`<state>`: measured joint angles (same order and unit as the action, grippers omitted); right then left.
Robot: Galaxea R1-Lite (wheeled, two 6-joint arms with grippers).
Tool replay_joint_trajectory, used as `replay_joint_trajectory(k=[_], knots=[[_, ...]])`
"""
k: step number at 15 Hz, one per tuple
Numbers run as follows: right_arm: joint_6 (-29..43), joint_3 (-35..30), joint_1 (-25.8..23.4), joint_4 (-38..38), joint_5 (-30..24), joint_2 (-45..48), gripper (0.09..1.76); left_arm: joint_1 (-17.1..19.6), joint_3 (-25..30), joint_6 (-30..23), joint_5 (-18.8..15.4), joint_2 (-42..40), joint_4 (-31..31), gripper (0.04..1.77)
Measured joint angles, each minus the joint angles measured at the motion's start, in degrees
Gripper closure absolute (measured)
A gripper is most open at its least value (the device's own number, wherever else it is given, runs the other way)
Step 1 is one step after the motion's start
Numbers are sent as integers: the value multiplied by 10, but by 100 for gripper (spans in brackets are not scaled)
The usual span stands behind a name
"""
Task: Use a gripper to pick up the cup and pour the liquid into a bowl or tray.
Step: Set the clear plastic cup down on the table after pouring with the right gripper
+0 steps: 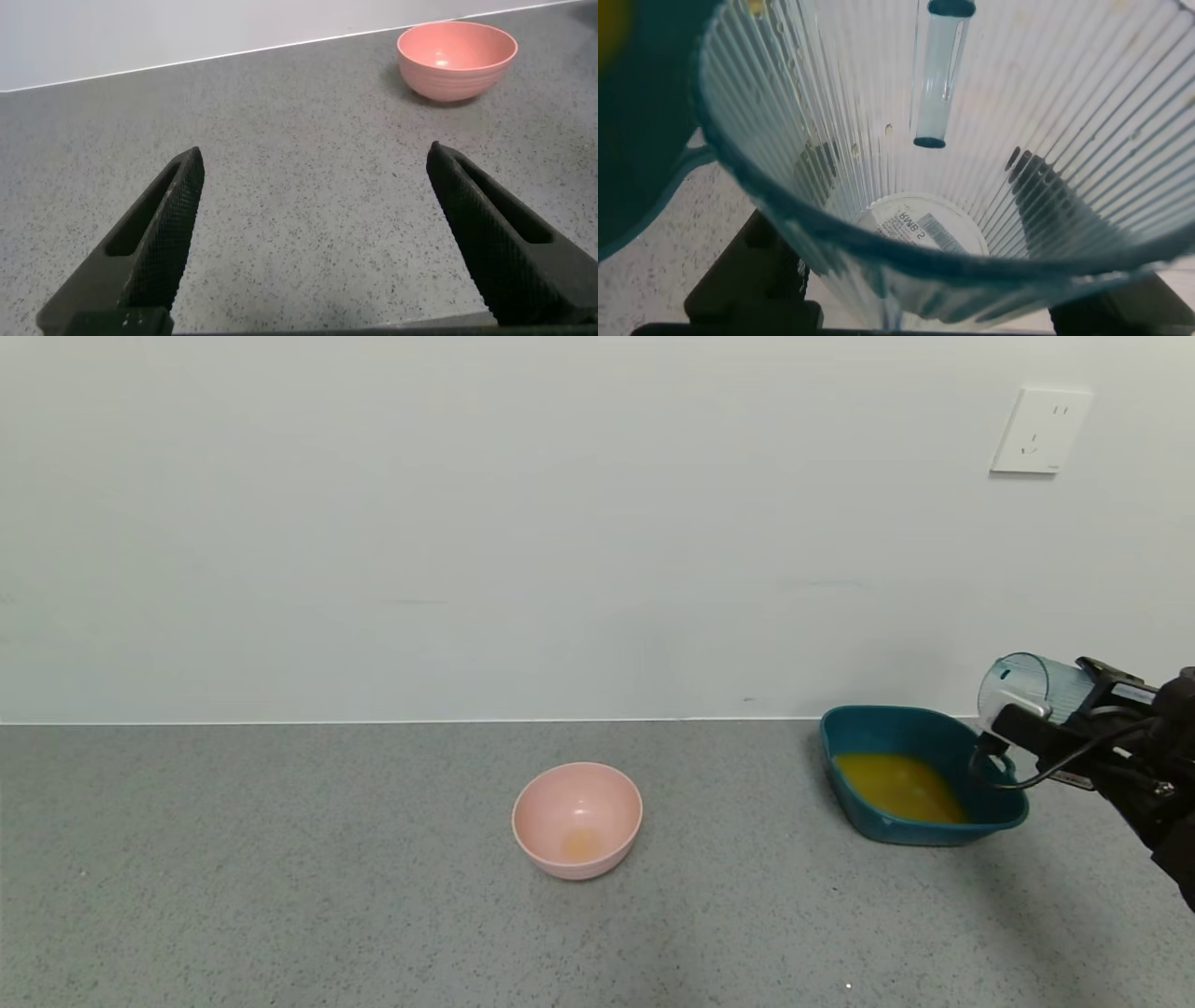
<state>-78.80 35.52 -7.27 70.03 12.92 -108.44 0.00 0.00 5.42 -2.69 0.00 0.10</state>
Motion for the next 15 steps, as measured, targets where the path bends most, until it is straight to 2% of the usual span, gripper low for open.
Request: replay_joint_trajectory(k=[5, 7, 15], knots=[[115, -7, -5, 46, 2, -8, 48, 0, 0, 0, 0, 0, 0, 9], [166, -6, -1, 55, 24, -12, 48, 0, 0, 0, 0, 0, 0, 9], [436, 11, 7, 54, 42, -23, 48, 0, 0, 0, 0, 0, 0, 9]])
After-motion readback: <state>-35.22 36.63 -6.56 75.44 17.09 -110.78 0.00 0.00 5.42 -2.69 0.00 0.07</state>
